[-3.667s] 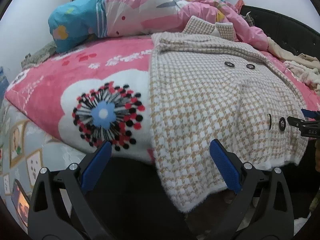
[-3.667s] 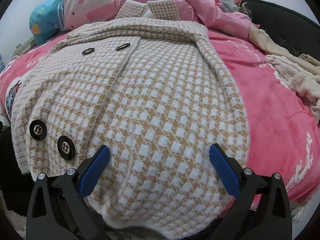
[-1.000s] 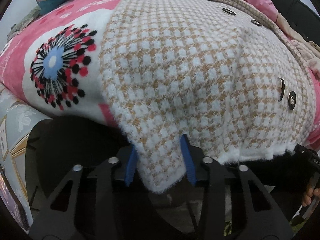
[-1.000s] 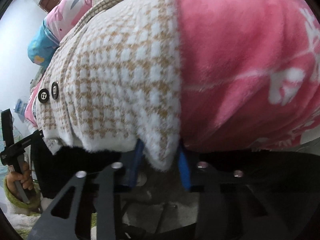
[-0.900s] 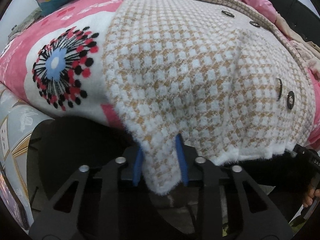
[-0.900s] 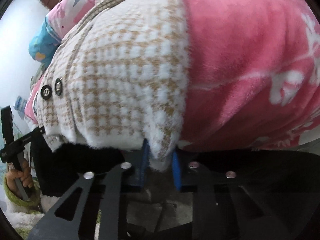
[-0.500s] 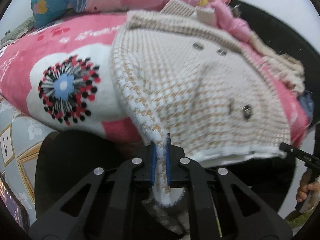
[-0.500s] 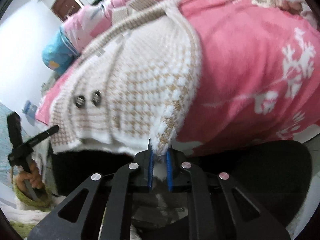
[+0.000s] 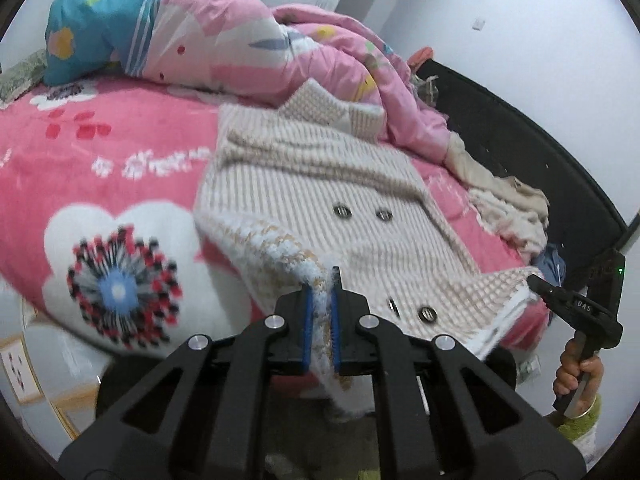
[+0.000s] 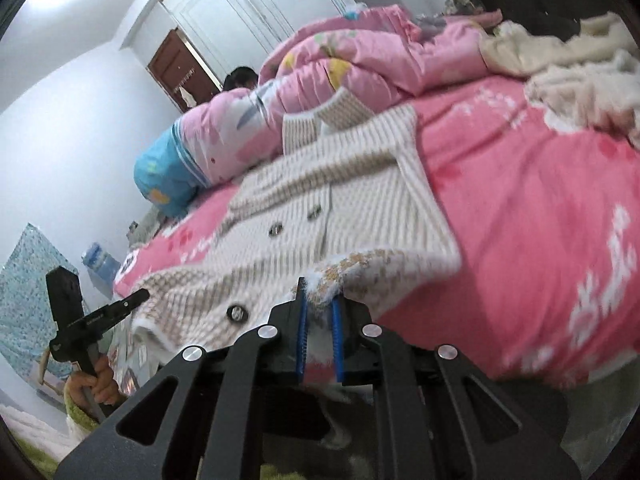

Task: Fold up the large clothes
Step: 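Lift the hem with both grippers and fold it toward the collar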

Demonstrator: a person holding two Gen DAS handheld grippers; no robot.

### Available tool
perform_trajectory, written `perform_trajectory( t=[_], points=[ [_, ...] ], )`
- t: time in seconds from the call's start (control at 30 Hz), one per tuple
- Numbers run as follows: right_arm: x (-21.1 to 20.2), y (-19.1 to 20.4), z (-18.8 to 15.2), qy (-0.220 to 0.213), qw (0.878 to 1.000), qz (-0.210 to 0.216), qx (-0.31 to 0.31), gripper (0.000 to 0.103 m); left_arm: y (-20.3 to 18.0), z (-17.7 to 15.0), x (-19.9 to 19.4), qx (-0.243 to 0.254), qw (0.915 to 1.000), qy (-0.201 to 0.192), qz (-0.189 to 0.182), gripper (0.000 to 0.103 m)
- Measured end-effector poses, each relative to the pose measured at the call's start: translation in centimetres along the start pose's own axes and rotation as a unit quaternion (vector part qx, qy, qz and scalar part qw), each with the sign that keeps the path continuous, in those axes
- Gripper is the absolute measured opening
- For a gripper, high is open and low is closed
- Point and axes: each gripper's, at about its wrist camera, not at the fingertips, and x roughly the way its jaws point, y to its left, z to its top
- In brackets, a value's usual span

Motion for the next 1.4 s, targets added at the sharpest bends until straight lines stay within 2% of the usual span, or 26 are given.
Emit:
perform_trajectory(
  t=[0.2,0.4,0.6,0.7,0.73,0.77,0.8,0.83,0.87,0.9,0.93,0.97,1.03,1.13,1.27,1.33,1.4],
  points=[
    [3.9,-0.4,5.6,-0.012,1.0,0.007,0.0,0.01,1.9,4.7,2.9,-0.02,0.9997,-0.008,0.009,0.007],
    [9.8,-2.6,10.6,-0.008,1.0,0.007,0.011,0.01,4.3,8.5,7.8,-0.036,0.9988,0.007,0.032,0.007],
    [17.6,-7.6,12.3,0.023,0.998,-0.01,0.051,0.01,8.0,9.8,14.2,-0.072,0.9945,0.044,0.062,0.011],
    [21.3,-10.8,11.8,0.066,0.993,-0.002,0.096,0.012,9.9,9.5,16.4,-0.099,0.9914,0.07,0.048,0.017],
    [22.1,-11.7,11.5,0.079,0.99,0.013,0.117,0.012,10.3,9.5,16.6,-0.106,0.9908,0.075,0.039,0.019],
    [22.1,-12.1,11.4,0.079,0.989,0.025,0.126,0.014,10.5,9.5,16.5,-0.111,0.9906,0.074,0.029,0.02],
    [22.0,-12.3,11.5,0.077,0.988,0.035,0.13,0.015,10.6,9.6,16.2,-0.115,0.9906,0.072,0.019,0.026],
    [21.5,-12.1,11.6,0.076,0.987,0.047,0.131,0.021,10.8,9.7,15.8,-0.121,0.9903,0.068,0.006,0.038],
    [21.1,-11.9,11.8,0.074,0.987,0.051,0.131,0.032,11.0,9.8,14.9,-0.128,0.9901,0.057,-0.005,0.047],
    [20.4,-11.6,11.9,0.068,0.988,0.048,0.127,0.038,11.0,10.0,13.9,-0.13,0.9907,0.04,0.0,0.065],
    [19.6,-11.2,12.0,0.063,0.99,0.042,0.122,0.05,11.0,10.0,12.9,-0.126,0.9916,0.025,0.016,0.071],
    [18.7,-10.8,12.0,0.056,0.991,0.033,0.115,0.059,10.8,10.1,11.8,-0.119,0.9924,0.014,0.026,0.071],
    [16.8,-9.8,12.0,0.048,0.994,0.012,0.102,0.064,10.6,9.9,10.4,-0.124,0.9921,0.007,0.021,0.071],
    [13.4,-8.6,11.2,0.032,0.995,0.008,0.092,0.066,10.0,8.5,8.5,-0.119,0.9928,0.008,0.012,0.071],
    [9.2,-7.3,8.0,0.025,0.995,0.016,0.093,0.074,8.1,4.9,7.8,-0.099,0.9938,0.042,-0.027,0.071],
    [7.8,-7.7,5.7,0.032,0.993,0.021,0.109,0.075,7.8,2.9,8.4,-0.108,0.9913,0.064,-0.042,0.071],
    [7.5,-8.4,3.5,0.047,0.99,0.023,0.134,0.075,8.1,1.1,9.9,-0.139,0.985,0.087,-0.054,0.07]
  ],
)
